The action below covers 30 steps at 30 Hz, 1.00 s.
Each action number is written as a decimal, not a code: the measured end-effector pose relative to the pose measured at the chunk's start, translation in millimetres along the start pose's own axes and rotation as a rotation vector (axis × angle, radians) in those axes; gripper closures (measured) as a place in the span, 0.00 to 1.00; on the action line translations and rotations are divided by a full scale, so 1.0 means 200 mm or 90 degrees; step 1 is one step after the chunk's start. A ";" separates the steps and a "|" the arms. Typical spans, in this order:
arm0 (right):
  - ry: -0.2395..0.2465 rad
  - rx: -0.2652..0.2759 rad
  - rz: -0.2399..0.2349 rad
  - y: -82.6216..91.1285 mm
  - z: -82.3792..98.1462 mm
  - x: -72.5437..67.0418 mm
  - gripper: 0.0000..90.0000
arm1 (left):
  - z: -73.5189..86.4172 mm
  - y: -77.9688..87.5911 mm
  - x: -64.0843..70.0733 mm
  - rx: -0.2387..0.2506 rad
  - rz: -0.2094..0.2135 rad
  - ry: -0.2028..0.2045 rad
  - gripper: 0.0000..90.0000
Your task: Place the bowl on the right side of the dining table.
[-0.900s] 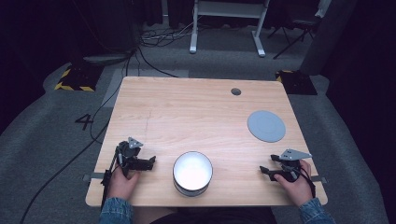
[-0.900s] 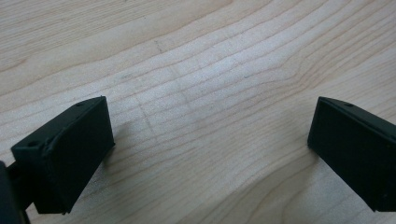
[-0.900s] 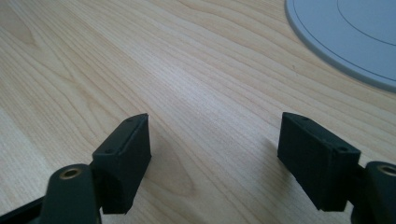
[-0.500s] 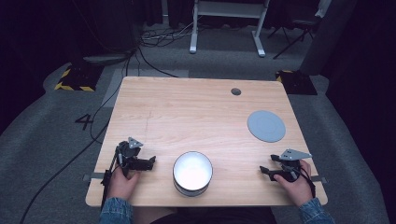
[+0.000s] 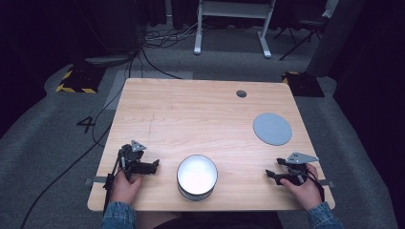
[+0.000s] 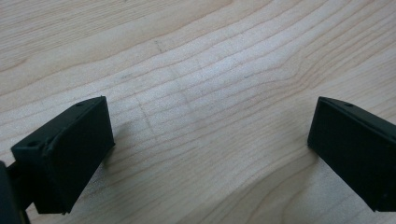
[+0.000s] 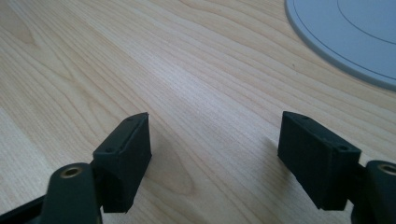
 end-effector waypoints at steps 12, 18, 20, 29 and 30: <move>-0.010 -0.001 0.004 0.00 0.00 0.00 0.29 | 0.00 0.00 0.00 0.002 -0.002 -0.002 0.00; -0.002 -0.034 -0.020 0.01 -0.03 -0.03 0.29 | 0.00 0.00 0.00 0.001 -0.002 -0.001 0.00; 0.003 -0.035 -0.025 0.02 -0.06 -0.04 0.29 | 0.00 0.00 0.00 0.002 -0.003 -0.003 0.00; 0.026 -0.026 -0.054 0.09 -0.22 -0.09 0.32 | 0.00 0.00 0.00 0.000 -0.001 -0.001 0.00; 0.026 -0.026 -0.054 0.09 -0.22 -0.09 0.32 | 0.00 0.00 0.00 0.000 -0.001 -0.001 0.00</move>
Point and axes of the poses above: each handheld gripper's, and its own axes: y roughly backward along the jaws, z roughly out of its underside, x roughly to its right, the point moved 6 cm from there along -y, roughly forward along the jaws, and after that the axes turned 10 degrees about y, right-handed, at the moved point
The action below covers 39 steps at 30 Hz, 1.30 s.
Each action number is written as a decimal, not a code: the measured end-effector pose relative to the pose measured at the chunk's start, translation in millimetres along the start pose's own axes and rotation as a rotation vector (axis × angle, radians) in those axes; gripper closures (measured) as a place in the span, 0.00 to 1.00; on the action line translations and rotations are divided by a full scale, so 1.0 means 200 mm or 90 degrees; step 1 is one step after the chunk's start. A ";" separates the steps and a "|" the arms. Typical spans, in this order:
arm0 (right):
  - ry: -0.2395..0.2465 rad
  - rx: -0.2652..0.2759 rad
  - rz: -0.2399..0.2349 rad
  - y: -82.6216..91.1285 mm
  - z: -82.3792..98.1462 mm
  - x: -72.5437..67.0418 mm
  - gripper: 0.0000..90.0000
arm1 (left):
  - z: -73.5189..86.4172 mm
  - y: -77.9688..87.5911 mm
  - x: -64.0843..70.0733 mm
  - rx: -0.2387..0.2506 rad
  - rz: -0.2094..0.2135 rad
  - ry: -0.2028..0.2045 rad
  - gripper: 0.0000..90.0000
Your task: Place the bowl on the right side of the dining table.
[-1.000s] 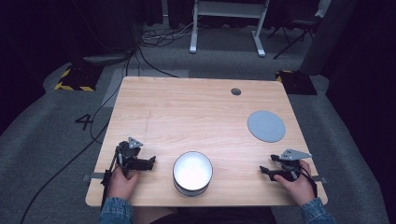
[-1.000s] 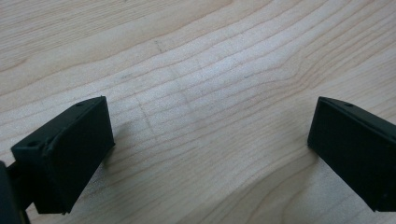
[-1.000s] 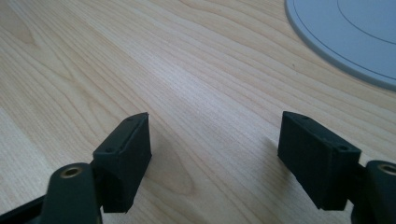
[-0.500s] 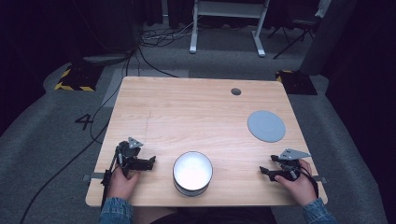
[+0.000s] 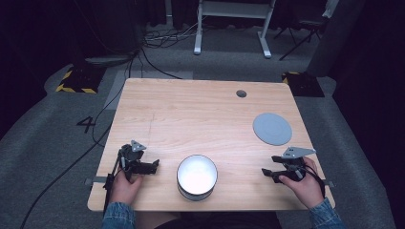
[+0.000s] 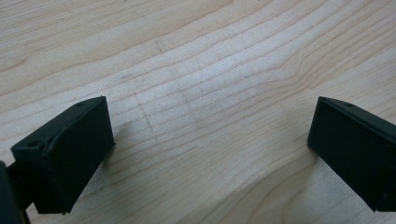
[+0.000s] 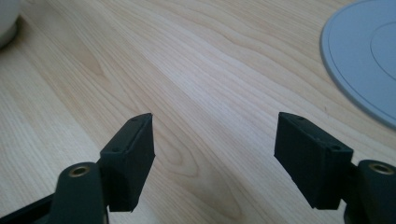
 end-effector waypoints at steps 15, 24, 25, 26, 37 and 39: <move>0.010 0.043 -0.032 0.03 -0.25 -0.06 0.36 | 0.00 0.00 0.00 0.001 0.000 0.000 0.00; 0.024 0.051 -0.036 0.02 -0.37 -0.11 0.35 | -0.01 0.00 -0.01 0.007 0.001 0.001 0.01; 0.029 0.052 -0.041 0.01 -0.38 -0.11 0.35 | 0.00 0.00 -0.01 0.006 -0.002 0.001 0.01; 0.033 0.050 -0.042 0.00 -0.39 -0.12 0.35 | 0.00 0.00 -0.01 0.004 -0.004 0.001 0.01; 0.074 0.069 -0.079 -0.05 -0.59 -0.17 0.35 | 0.01 0.01 0.00 0.003 -0.009 0.011 0.01; 0.084 0.075 -0.085 -0.05 -0.64 -0.18 0.35 | 0.01 0.01 0.00 0.007 -0.011 0.009 0.01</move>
Point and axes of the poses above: each handheld gripper's, and its own axes: y roughly backward along the jaws, z roughly out of its underside, x roughly to its right, the point moved 6 cm from there along -y, roughly forward along the jaws, and after that the axes turned 10 degrees about y, right-handed, at the moved point
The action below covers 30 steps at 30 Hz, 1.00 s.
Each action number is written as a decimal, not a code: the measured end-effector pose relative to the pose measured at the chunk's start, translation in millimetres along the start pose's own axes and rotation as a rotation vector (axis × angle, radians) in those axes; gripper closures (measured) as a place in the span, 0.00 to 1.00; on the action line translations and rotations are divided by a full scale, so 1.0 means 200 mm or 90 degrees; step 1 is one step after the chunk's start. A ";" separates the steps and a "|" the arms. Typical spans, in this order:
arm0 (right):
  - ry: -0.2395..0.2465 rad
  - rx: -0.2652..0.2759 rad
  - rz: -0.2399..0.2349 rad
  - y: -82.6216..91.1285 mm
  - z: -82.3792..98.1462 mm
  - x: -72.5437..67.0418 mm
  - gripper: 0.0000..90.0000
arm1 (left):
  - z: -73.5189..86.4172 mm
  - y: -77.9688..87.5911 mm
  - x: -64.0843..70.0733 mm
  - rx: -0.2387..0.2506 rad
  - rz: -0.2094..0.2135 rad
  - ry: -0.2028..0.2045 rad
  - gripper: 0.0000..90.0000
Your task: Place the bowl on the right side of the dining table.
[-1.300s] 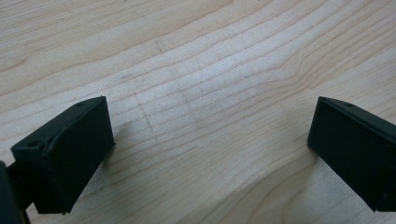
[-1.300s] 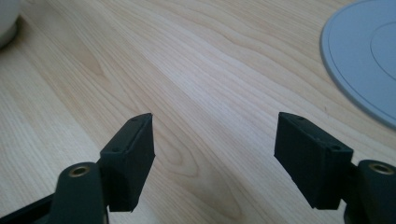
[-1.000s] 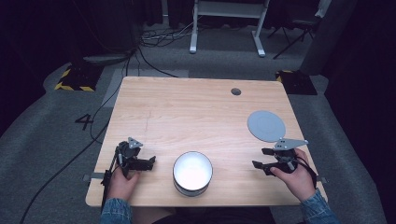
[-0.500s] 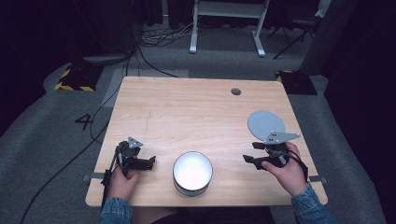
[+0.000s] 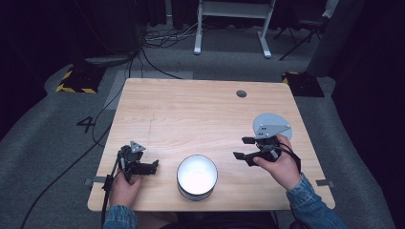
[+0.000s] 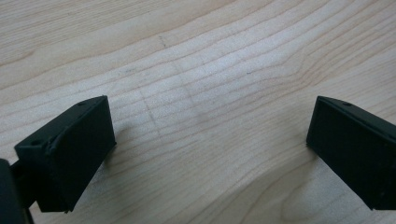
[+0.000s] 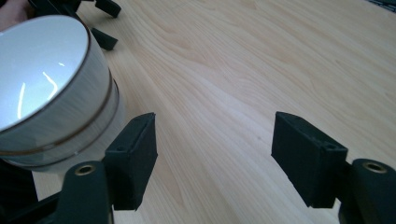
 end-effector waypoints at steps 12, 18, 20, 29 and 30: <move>0.015 0.042 -0.022 -0.07 -0.20 -0.04 0.36 | 0.00 0.00 0.00 -0.004 0.004 -0.001 0.01; 0.037 0.069 -0.042 -0.10 -0.27 -0.11 0.35 | -0.01 -0.01 0.00 -0.002 0.004 0.000 0.00; 0.037 0.055 -0.050 -0.15 -0.27 -0.13 0.32 | -0.01 -0.01 0.00 -0.002 0.001 -0.001 0.00; 0.041 0.013 -0.075 -0.28 -0.29 -0.18 0.35 | -0.01 -0.01 -0.01 0.005 -0.001 0.000 0.00; 0.038 0.006 -0.079 -0.29 -0.29 -0.19 0.36 | -0.01 -0.01 -0.01 0.005 -0.001 0.000 0.00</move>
Point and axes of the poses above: each handheld gripper's, and its own axes: y roughly backward along the jaws, z roughly out of its underside, x roughly to its right, the point moved 6 cm from there along -y, roughly forward along the jaws, and after that the axes turned 10 degrees about y, right-handed, at the moved point
